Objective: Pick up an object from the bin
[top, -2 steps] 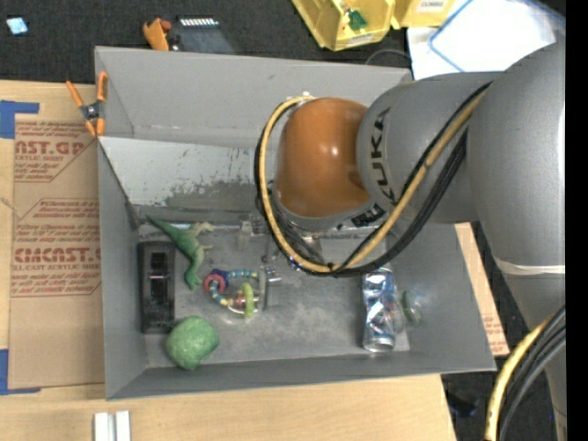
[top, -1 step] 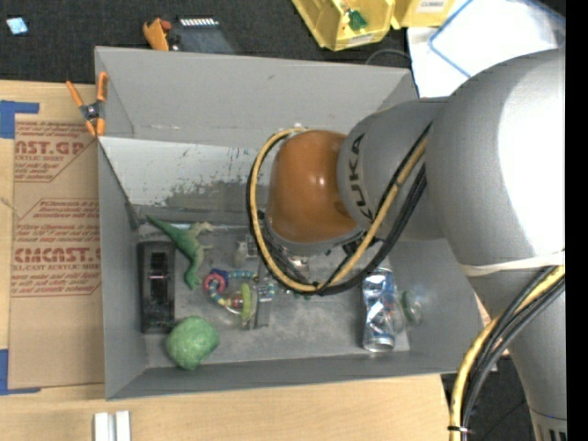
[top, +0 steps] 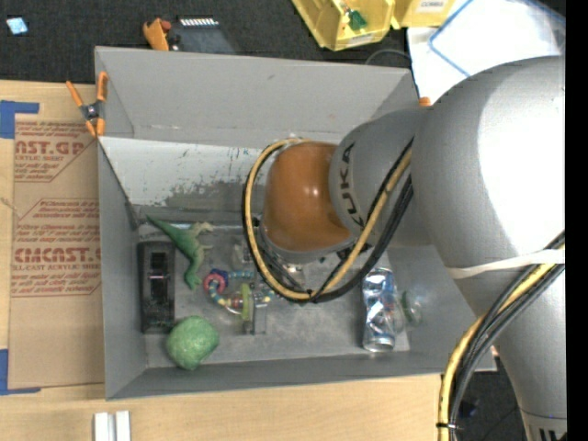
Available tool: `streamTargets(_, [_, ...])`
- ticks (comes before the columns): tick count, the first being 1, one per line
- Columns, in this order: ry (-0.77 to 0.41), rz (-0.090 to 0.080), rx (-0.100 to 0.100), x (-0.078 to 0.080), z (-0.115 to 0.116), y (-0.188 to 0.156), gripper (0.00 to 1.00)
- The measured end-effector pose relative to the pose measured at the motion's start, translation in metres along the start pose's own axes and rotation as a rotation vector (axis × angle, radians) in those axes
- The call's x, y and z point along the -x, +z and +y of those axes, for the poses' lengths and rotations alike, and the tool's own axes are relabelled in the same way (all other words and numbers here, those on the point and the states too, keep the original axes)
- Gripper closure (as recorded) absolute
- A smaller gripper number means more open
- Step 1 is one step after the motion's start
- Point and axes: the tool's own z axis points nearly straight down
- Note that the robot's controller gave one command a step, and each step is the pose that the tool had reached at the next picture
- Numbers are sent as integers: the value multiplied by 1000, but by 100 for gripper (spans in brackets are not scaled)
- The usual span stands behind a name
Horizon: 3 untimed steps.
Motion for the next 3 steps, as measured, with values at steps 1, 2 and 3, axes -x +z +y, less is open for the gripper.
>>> streamTargets(1, [12, 0, 3, 3, 0, -10, 100])
streamTargets(2, [12, 0, 3, 3, 0, -11, 100])
streamTargets(3, [12, 5, 2, 2, 0, -46, 100])
